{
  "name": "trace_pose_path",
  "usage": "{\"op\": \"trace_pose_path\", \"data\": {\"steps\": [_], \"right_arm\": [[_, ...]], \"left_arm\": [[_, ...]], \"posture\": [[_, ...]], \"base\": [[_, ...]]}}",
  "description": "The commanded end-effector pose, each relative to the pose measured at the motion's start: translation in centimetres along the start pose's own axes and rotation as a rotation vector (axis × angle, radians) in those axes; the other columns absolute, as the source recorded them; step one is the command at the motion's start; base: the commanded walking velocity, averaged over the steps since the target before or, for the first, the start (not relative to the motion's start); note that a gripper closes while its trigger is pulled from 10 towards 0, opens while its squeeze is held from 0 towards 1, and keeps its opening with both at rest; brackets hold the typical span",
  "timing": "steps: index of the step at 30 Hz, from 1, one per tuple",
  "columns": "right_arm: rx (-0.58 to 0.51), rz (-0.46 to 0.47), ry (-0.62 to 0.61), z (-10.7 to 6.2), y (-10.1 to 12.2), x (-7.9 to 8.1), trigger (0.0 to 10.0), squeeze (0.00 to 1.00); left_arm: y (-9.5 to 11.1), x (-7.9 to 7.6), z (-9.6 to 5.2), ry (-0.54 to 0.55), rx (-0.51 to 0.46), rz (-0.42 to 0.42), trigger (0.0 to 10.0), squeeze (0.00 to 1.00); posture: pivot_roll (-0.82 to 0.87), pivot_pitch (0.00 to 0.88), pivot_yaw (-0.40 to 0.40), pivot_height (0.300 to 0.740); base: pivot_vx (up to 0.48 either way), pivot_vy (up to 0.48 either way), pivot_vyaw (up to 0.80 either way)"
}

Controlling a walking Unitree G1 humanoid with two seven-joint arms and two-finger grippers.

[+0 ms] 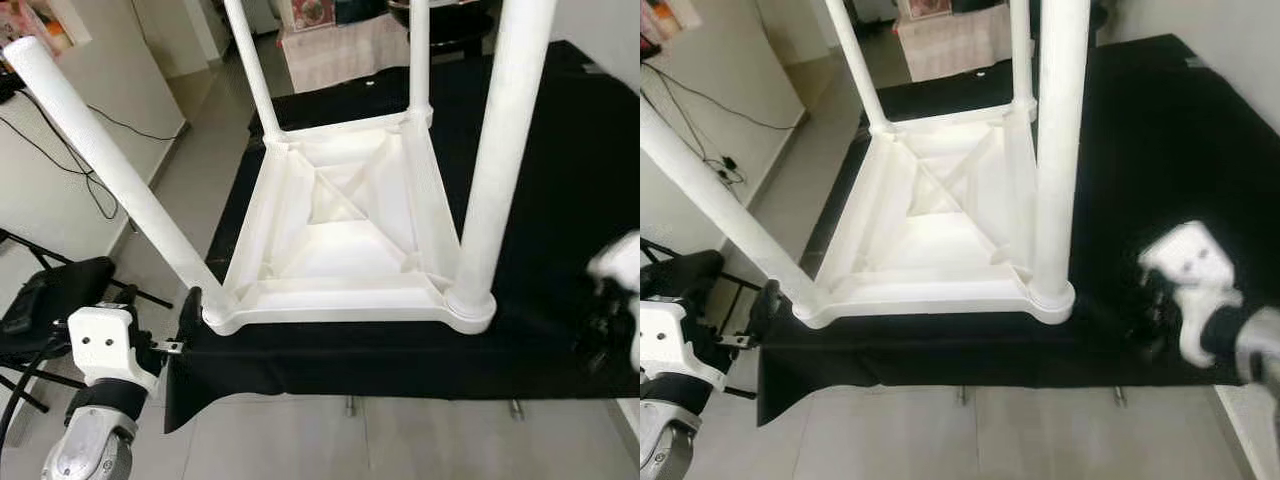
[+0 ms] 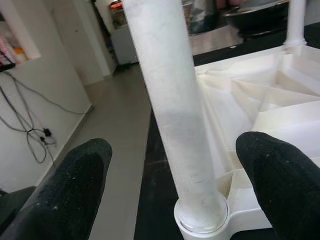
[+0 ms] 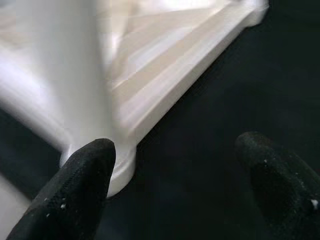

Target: Building children table

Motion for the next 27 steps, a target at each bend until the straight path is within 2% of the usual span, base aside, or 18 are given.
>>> {"op": "trace_pose_path", "data": {"steps": [1, 3, 5, 6, 7, 9, 11, 14, 16, 17, 19, 20, 22, 25, 26, 27], "right_arm": [[-0.051, 0.035, -0.076, 0.2, 1.3, -1.5, 10.0, 0.0], [-0.051, 0.035, -0.076, 0.2, 1.3, -1.5, 10.0, 0.0], [-0.232, 0.075, -0.037, 0.5, 4.7, -1.0, 10.0, 0.0], [-0.232, 0.075, -0.037, 0.5, 4.7, -1.0, 10.0, 0.0], [-0.301, 0.077, -0.004, 0.4, 5.9, -0.6, 10.0, 0.0], [-0.301, 0.077, -0.004, 0.4, 5.9, -0.6, 10.0, 0.0], [-0.383, 0.053, 0.071, 0.1, 7.4, 0.4, 10.0, 0.0], [-0.387, 0.04, 0.088, 0.1, 7.5, 0.7, 10.0, 0.0], [-0.381, 0.038, 0.1, 0.2, 7.4, 0.8, 10.0, 0.0], [-0.318, 0.022, 0.097, 0.6, 6.3, 0.7, 10.0, 0.0], [-0.123, 0.01, 0.092, 1.3, 2.8, 0.5, 10.0, 0.0], [-0.123, 0.01, 0.092, 1.3, 2.8, 0.5, 10.0, 0.0], [-0.003, -0.025, 0.111, 1.1, 0.3, 0.8, 10.0, 0.0], [0.022, -0.015, 0.138, 0.8, -0.3, 1.2, 10.0, 0.0], [-0.031, -0.008, 0.254, -0.1, 0.8, 3.1, 10.0, 0.0], [-0.031, -0.008, 0.254, -0.1, 0.8, 3.1, 10.0, 0.0]], "left_arm": [[-0.3, 0.8, -0.2, 0.018, 0.018, 0.031, 10.0, 0.0], [-0.3, 0.8, -0.2, 0.018, 0.018, 0.031, 10.0, 0.0], [-0.6, 0.7, -0.3, 0.018, 0.024, 0.03, 10.0, 0.0], [-0.6, 0.7, -0.3, 0.018, 0.024, 0.03, 10.0, 0.0], [-0.7, 0.7, -0.3, 0.017, 0.025, 0.03, 10.0, 0.0], [-0.7, 0.7, -0.3, 0.017, 0.025, 0.03, 10.0, 0.0], [-0.9, 0.8, -0.3, 0.02, 0.03, 0.032, 10.0, 0.0], [-1.0, 0.9, -0.4, 0.021, 0.032, 0.034, 10.0, 0.0], [-1.1, 0.9, -0.4, 0.023, 0.033, 0.034, 10.0, 0.0], [-1.1, 0.9, -0.4, 0.025, 0.034, 0.034, 10.0, 0.0], [-1.2, 0.9, -0.4, 0.025, 0.033, 0.035, 10.0, 0.0], [-1.2, 0.9, -0.4, 0.025, 0.033, 0.035, 10.0, 0.0], [-1.2, 0.8, -0.3, 0.02, 0.032, 0.037, 10.0, 0.0], [-1.2, 0.7, -0.3, 0.017, 0.031, 0.038, 10.0, 0.0], [-1.1, 0.6, -0.2, 0.008, 0.031, 0.041, 10.0, 0.0], [-1.1, 0.6, -0.2, 0.008, 0.031, 0.041, 10.0, 0.0]], "posture": [[-0.15, 0.133, 0.182, 0.74], [-0.15, 0.133, 0.182, 0.74], [-0.14, 0.128, 0.175, 0.74], [-0.14, 0.128, 0.175, 0.74], [-0.14, 0.128, 0.175, 0.74], [-0.14, 0.128, 0.175, 0.74], [-0.14, 0.127, 0.166, 0.74], [-0.14, 0.127, 0.165, 0.74], [-0.14, 0.126, 0.161, 0.74], [-0.14, 0.125, 0.157, 0.74], [-0.14, 0.124, 0.157, 0.74], [-0.14, 0.124, 0.157, 0.74], [-0.14, 0.12, 0.157, 0.74], [-0.14, 0.121, 0.159, 0.74], [-0.14, 0.119, 0.16, 0.74], [-0.14, 0.119, 0.16, 0.74]], "base": [[0.0, 0.0, 0.0], [0.0, 0.0, 0.0], [0.0, 0.0, 0.0], [0.0, 0.0, 0.0], [0.0, 0.0, 0.0], [0.0, 0.0, 0.0], [0.0, 0.0, 0.0], [0.0, 0.0, 0.0], [0.0, 0.0, 0.0], [0.0, 0.0, 0.0], [0.0, 0.0, 0.0], [0.0, 0.0, 0.0], [0.0, 0.0, 0.0], [0.0, 0.0, 0.0], [0.0, 0.0, 0.0], [0.0, 0.0, 0.0]]}}
Point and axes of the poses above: a point about 5 cm out from each wrist's last joint towards the gripper, its own z axis pointing out of the wrist towards the gripper, its own y axis along the axis of the wrist's last joint, x = y × z, the point moved 5 cm from there along z, pointing out of the wrist towards the gripper, and after that the axes turned 9 degrees about -z, right-handed, at the moved point
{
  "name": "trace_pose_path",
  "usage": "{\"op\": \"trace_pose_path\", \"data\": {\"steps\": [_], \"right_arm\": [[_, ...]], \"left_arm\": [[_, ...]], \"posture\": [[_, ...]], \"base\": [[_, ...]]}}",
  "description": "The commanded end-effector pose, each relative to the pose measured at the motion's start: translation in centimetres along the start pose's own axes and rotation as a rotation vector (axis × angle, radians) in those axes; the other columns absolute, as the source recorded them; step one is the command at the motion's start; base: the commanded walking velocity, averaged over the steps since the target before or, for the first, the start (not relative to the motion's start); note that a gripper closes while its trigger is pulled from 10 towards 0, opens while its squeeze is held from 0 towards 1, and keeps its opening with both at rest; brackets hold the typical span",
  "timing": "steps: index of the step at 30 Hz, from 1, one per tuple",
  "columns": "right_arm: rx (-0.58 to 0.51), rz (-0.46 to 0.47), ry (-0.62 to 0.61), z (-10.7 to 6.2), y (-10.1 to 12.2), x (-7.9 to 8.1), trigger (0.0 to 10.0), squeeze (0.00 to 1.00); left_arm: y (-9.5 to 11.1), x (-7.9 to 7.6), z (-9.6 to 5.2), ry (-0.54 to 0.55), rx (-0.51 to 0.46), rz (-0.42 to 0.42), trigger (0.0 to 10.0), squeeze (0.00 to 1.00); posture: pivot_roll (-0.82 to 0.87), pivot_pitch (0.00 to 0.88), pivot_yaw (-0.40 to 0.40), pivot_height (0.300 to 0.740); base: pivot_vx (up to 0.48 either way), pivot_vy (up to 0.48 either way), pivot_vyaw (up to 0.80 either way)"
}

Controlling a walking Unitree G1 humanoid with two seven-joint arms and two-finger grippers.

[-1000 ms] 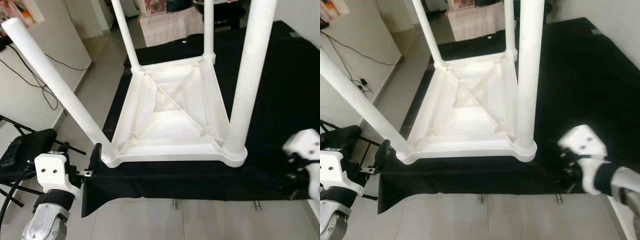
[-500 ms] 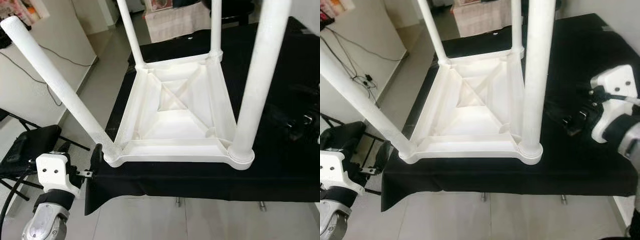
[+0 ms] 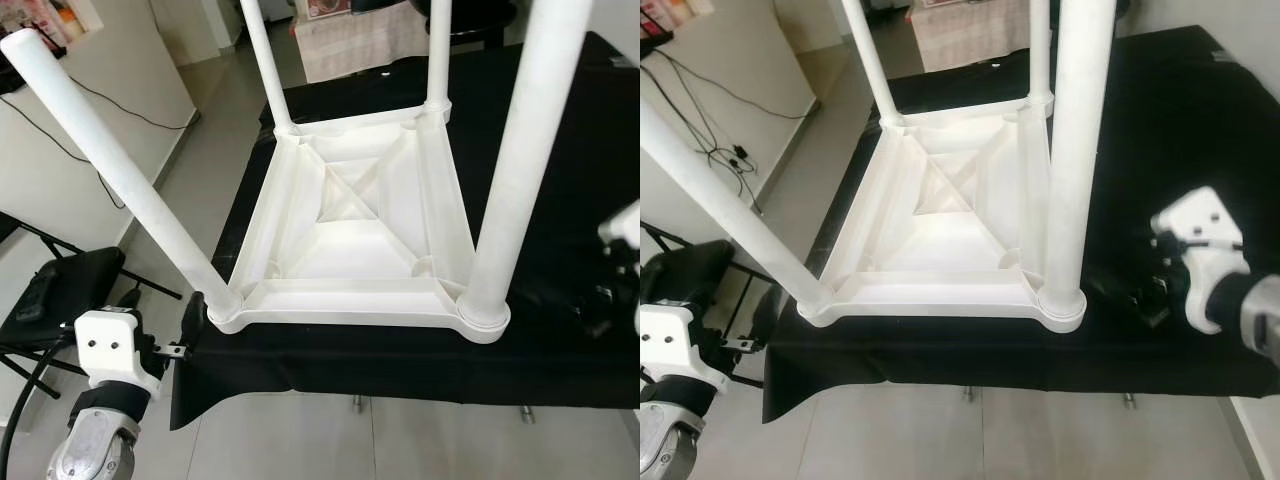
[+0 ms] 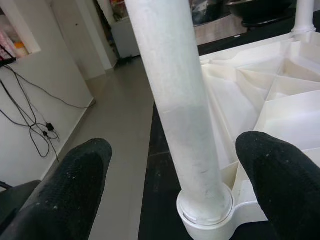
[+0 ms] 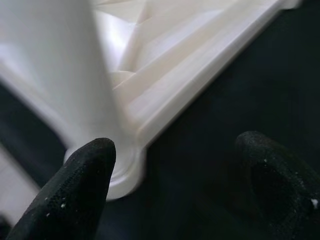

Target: Building children table

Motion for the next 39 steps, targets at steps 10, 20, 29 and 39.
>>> {"op": "trace_pose_path", "data": {"steps": [10, 20, 29, 39], "right_arm": [[-0.35, 0.012, 0.165, -0.9, 7.5, 3.0, 10.0, 0.0], [-0.383, 0.057, 0.024, -1.4, 9.4, 0.1, 10.0, 0.0], [-0.362, 0.134, -0.158, -0.8, 11.3, -3.1, 10.0, 0.0], [-0.384, 0.161, -0.217, -1.4, 13.8, -4.5, 10.0, 0.0]], "left_arm": [[-0.7, 0.6, 0.1, 0.002, 0.019, 0.032, 10.0, 0.0], [-0.9, 1.1, 0.2, 0.013, 0.02, 0.039, 10.0, 0.0], [-0.9, 1.2, 0.6, 0.023, 0.009, 0.039, 10.0, 0.0], [-1.9, 2.3, 0.9, 0.061, 0.013, 0.038, 10.0, 0.0]], "posture": [[-0.16, 0.12, 0.169, 0.74], [-0.17, 0.126, 0.166, 0.74], [-0.19, 0.132, 0.149, 0.74], [-0.24, 0.135, 0.128, 0.74]], "base": [[0.0, 0.0, 0.0], [0.0, 0.0, 0.0], [0.0, 0.0, 0.0], [0.0, 0.0, 0.0]]}}
Point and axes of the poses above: a point about 5 cm out from each wrist's last joint towards the gripper, its own z axis pointing out of the wrist towards the gripper, its own y axis along the axis of the wrist's last joint, x = y × z, the point moved 5 cm from there along z, pointing out of the wrist towards the gripper, and after that the axes turned 9 degrees about -z, right-handed, at the moved point
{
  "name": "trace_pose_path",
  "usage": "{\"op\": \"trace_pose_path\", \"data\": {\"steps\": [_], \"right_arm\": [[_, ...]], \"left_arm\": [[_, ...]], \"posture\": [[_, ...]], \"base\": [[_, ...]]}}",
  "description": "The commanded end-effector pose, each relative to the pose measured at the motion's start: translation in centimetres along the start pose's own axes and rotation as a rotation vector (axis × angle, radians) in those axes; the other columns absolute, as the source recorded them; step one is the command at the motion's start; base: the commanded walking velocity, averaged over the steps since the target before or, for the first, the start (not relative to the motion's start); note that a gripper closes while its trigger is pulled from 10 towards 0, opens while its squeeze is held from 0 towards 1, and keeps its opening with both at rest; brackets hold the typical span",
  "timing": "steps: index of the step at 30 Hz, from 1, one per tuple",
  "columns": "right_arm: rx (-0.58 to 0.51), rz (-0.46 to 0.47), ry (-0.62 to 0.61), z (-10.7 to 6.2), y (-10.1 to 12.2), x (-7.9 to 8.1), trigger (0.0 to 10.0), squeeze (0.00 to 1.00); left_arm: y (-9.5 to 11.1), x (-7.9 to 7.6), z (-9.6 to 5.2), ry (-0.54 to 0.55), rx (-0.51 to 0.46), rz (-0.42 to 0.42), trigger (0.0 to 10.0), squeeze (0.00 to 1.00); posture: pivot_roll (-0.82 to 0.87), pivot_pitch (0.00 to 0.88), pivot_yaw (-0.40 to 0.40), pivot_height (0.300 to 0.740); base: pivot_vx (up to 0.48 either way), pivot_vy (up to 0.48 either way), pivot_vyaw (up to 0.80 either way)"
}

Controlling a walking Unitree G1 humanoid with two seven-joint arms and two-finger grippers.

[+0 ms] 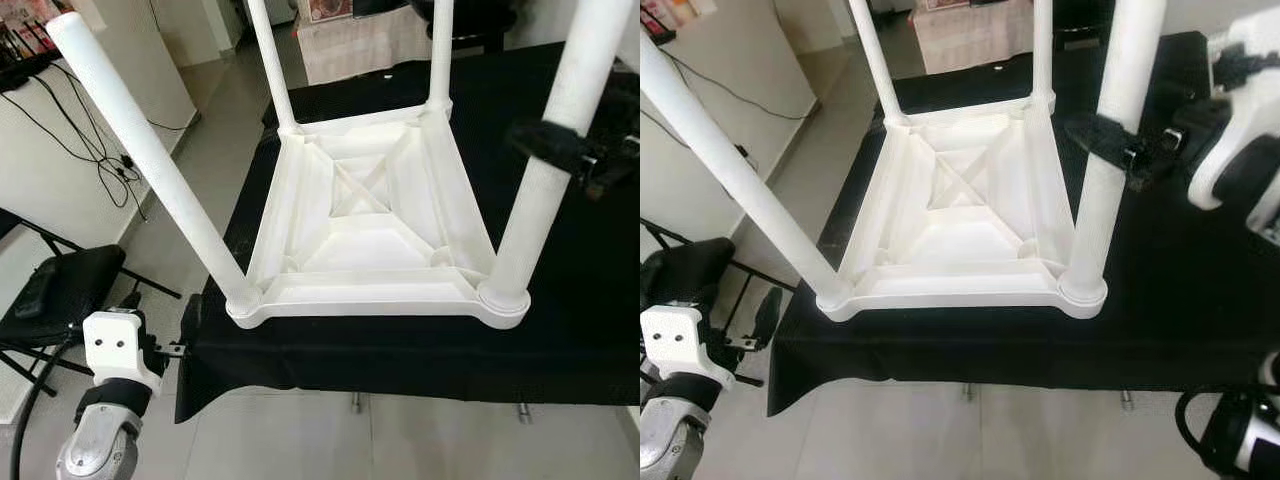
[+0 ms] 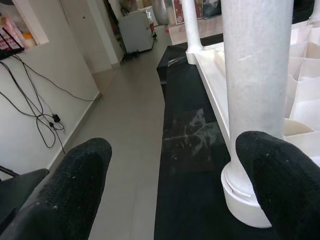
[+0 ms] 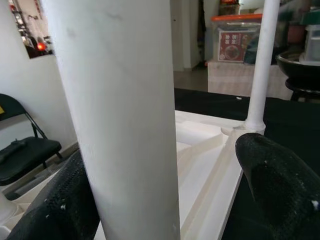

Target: Building children table

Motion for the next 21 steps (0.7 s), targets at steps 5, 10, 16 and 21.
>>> {"op": "trace_pose_path", "data": {"steps": [5, 10, 16, 21], "right_arm": [[0.005, 0.029, 0.009, 0.8, 0.3, 1.1, 10.0, 0.0], [-0.022, 0.051, 0.016, 1.6, 0.9, 1.7, 3.5, 0.0], [-0.067, 0.057, 0.029, 2.4, 2.1, 2.0, 0.0, 0.0], [-0.088, 0.055, 0.054, 2.8, 2.6, 2.5, 0.0, 0.0]], "left_arm": [[-0.1, 0.8, 0.2, 0.026, -0.002, 0.024, 10.0, 0.0], [-0.1, 0.3, 0.9, -0.006, -0.013, 0.011, 10.0, 0.0], [-0.7, -0.4, 2.0, -0.072, 0.0, -0.003, 10.0, 0.0], [-1.2, -0.7, 2.6, -0.111, 0.019, -0.017, 10.0, 0.0]], "posture": [[-0.25, 0.132, 0.126, 0.74], [-0.25, 0.12, 0.122, 0.74], [-0.25, 0.112, 0.117, 0.74], [-0.25, 0.112, 0.115, 0.74]], "base": [[0.0, 0.0, 0.0], [0.0, 0.0, 0.0], [0.0, 0.0, 0.0], [0.0, 0.0, 0.0]]}}
Point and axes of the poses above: a point about 5 cm out from each wrist's last joint towards the gripper, its own z axis pointing out of the wrist towards the gripper, its own y axis along the axis of the wrist's last joint, x = y × z, the point moved 5 cm from there along z, pointing out of the wrist towards the gripper, and after that the axes turned 9 degrees about -z, right-handed, at the moved point
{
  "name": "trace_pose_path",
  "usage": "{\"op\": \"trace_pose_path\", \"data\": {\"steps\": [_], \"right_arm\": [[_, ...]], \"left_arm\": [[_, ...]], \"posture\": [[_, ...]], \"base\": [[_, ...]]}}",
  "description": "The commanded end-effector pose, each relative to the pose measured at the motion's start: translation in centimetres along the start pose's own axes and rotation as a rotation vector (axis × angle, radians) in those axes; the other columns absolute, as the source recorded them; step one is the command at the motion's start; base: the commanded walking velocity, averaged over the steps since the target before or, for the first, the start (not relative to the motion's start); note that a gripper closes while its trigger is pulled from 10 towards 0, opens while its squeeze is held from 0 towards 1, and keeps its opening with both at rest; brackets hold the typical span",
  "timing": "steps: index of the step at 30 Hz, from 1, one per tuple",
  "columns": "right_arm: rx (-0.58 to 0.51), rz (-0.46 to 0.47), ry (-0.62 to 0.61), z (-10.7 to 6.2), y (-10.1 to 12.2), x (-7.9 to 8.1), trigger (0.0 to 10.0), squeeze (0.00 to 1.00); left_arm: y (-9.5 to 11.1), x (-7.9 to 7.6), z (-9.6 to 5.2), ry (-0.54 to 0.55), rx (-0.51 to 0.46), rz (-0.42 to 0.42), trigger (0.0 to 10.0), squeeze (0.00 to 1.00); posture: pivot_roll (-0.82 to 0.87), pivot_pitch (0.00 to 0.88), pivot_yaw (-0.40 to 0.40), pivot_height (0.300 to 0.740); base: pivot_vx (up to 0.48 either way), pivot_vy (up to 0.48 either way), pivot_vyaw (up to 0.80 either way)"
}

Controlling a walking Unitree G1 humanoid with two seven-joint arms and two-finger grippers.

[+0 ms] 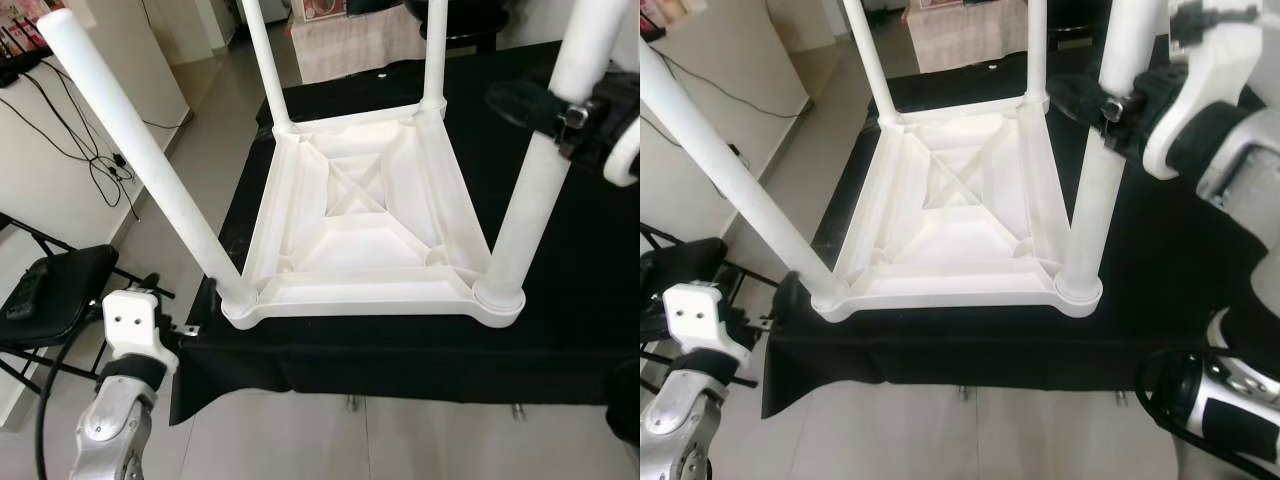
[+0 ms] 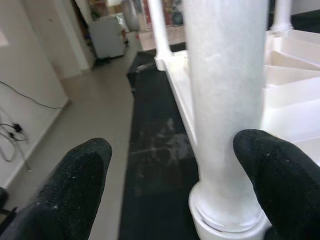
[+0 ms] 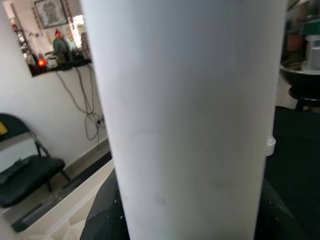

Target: Building children table

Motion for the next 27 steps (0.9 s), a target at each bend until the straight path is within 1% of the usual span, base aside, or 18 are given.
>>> {"op": "trace_pose_path", "data": {"steps": [1, 3, 4, 7, 9, 11, 12, 15, 18, 19, 20, 22, 23, 24, 25, 27], "right_arm": [[-0.041, 0.005, 0.049, 0.4, 0.8, 1.0, 0.0, 0.0], [-0.041, 0.005, 0.049, 0.4, 0.8, 1.0, 0.0, 0.0], [-0.053, 0.006, 0.086, 0.6, 1.0, 1.9, 0.0, 0.0], [-0.053, 0.006, 0.086, 0.6, 1.0, 1.9, 0.0, 0.0], [-0.064, 0.006, 0.119, 0.6, 1.2, 2.7, 0.0, 0.0], [-0.064, 0.006, 0.119, 0.6, 1.2, 2.7, 0.0, 0.0], [-0.068, 0.006, 0.132, 0.5, 1.3, 3.0, 0.0, 0.0], [-0.069, 0.005, 0.144, 0.4, 1.4, 3.2, 0.0, 0.0], [-0.062, 0.007, 0.146, 0.3, 1.5, 3.3, 0.0, 0.0], [-0.062, 0.007, 0.146, 0.3, 1.5, 3.3, 0.0, 0.0], [-0.06, 0.007, 0.146, 0.3, 1.4, 3.3, 0.0, 0.0], [-0.06, 0.007, 0.146, 0.3, 1.4, 3.3, 0.0, 0.0], [-0.056, 0.009, 0.145, 0.3, 1.4, 3.3, 0.0, 0.0], [-0.056, 0.009, 0.145, 0.3, 1.4, 3.3, 0.0, 0.0], [-0.054, 0.01, 0.142, 0.3, 1.4, 3.3, 0.0, 0.0], [-0.053, 0.01, 0.14, 0.3, 1.4, 3.3, 0.0, 0.0]], "left_arm": [[-0.5, 0.3, 0.2, -0.026, 0.028, -0.001, 10.0, 0.0], [-0.5, 0.3, 0.2, -0.026, 0.028, -0.001, 10.0, 0.0], [-1.0, 0.3, 0.9, -0.07, 0.054, -0.038, 10.0, 0.0], [-1.0, 0.3, 0.9, -0.07, 0.054, -0.038, 10.0, 0.0], [-1.4, 0.5, 1.2, -0.076, 0.068, -0.062, 10.0, 0.0], [-1.4, 0.5, 1.2, -0.076, 0.068, -0.062, 10.0, 0.0], [-1.5, 0.6, 1.4, -0.074, 0.067, -0.067, 10.0, 0.0], [-1.7, 1.3, 2.0, -0.045, 0.059, -0.076, 10.0, 0.0], [-2.9, 2.9, 2.2, 0.021, 0.076, -0.106, 10.0, 0.0], [-2.9, 2.9, 2.2, 0.021, 0.076, -0.106, 10.0, 0.0], [-3.1, 3.3, 2.2, 0.036, 0.079, -0.113, 10.0, 0.0], [-3.1, 3.3, 2.2, 0.036, 0.079, -0.113, 10.0, 0.0], [-3.5, 4.1, 2.3, 0.064, 0.076, -0.15, 5.6, 0.0], [-3.5, 4.1, 2.3, 0.064, 0.076, -0.15, 5.6, 0.0], [-3.5, 4.3, 2.5, 0.069, 0.075, -0.159, 0.0, 0.0], [-3.6, 4.4, 2.6, 0.071, 0.075, -0.164, 0.0, 0.0]], "posture": [[-0.25, 0.113, 0.114, 0.74], [-0.25, 0.113, 0.114, 0.74], [-0.25, 0.117, 0.114, 0.74], [-0.25, 0.117, 0.114, 0.74], [-0.25, 0.123, 0.112, 0.74], [-0.25, 0.123, 0.112, 0.74], [-0.25, 0.128, 0.112, 0.74], [-0.25, 0.139, 0.112, 0.74], [-0.26, 0.153, 0.112, 0.74], [-0.26, 0.153, 0.112, 0.74], [-0.26, 0.153, 0.112, 0.74], [-0.26, 0.153, 0.112, 0.74], [-0.26, 0.163, 0.11, 0.74], [-0.26, 0.163, 0.11, 0.74], [-0.26, 0.165, 0.11, 0.74], [-0.26, 0.165, 0.11, 0.74]], "base": [[0.0, 0.0, 0.0], [0.0, 0.0, 0.0], [0.0, 0.0, 0.0], [0.0, 0.0, 0.0], [0.0, 0.0, 0.0], [0.0, 0.0, 0.0], [0.0, 0.0, 0.0], [0.0, 0.0, 0.0], [0.0, 0.0, 0.0], [0.0, 0.0, 0.0], [0.0, 0.0, 0.0], [0.0, 0.0, 0.0], [0.0, 0.0, 0.0], [0.0, 0.0, 0.0], [0.0, 0.0, 0.0], [0.0, 0.0, 0.0]]}}
Point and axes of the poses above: a point about 5 cm out from each wrist's last joint towards the gripper, its own z axis pointing out of the wrist towards the gripper, its own y axis along the axis of the wrist's last joint, x = y × z, the point moved 5 cm from there along z, pointing out of the wrist towards the gripper, and after that the axes turned 9 degrees about -z, right-handed, at the moved point
